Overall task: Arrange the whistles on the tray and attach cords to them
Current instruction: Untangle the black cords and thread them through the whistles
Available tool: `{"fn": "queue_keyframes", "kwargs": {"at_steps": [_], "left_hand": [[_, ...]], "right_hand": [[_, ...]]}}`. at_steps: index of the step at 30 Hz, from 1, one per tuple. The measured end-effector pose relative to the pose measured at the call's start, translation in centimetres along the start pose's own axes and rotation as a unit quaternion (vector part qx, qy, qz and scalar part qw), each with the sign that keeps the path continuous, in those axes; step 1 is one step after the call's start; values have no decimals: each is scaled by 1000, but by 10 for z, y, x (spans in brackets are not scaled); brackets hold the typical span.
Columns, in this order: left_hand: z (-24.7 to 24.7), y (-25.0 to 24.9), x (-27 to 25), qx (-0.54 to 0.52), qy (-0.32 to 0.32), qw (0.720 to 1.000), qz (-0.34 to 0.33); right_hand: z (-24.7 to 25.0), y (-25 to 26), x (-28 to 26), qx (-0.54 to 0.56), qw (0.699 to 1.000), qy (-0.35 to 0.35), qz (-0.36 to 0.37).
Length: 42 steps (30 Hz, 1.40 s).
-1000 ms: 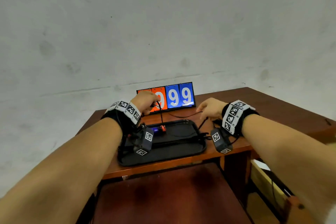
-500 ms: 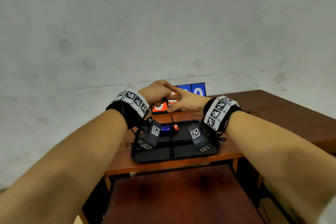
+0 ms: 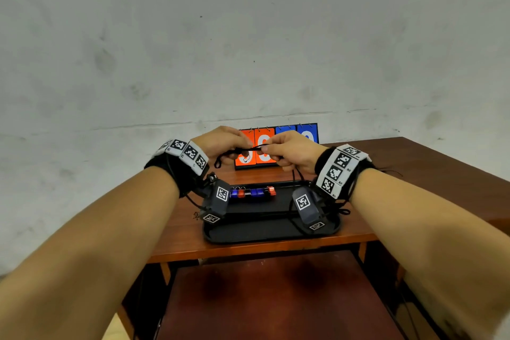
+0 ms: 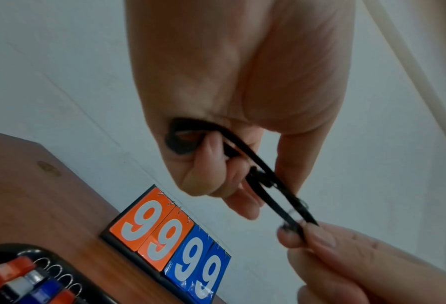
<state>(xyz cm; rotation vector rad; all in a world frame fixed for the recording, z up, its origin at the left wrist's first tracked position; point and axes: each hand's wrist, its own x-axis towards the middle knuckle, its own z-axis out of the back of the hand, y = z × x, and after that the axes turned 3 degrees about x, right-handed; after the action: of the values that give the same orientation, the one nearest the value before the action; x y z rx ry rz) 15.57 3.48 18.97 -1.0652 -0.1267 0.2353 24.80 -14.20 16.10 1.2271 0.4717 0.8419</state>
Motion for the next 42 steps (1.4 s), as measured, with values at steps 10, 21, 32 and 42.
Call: {"fn": "queue_keyframes", "kwargs": {"at_steps": [10,21,32,42], "left_hand": [[-7,24,-1,-126,119,981,88],[-4,42,6,-22,85,995,54],[9,57,9,-53,-50,997,26],[-4,24,16,83,-60,994,-39]], "right_hand": [[-4,2,11,-61,998,-8,-29],[-12,-5,19,-95,994,-27,-36],[9,-38,21,-46,986,-110,-118],[12,-42,23,-114,993,-38,6]]}}
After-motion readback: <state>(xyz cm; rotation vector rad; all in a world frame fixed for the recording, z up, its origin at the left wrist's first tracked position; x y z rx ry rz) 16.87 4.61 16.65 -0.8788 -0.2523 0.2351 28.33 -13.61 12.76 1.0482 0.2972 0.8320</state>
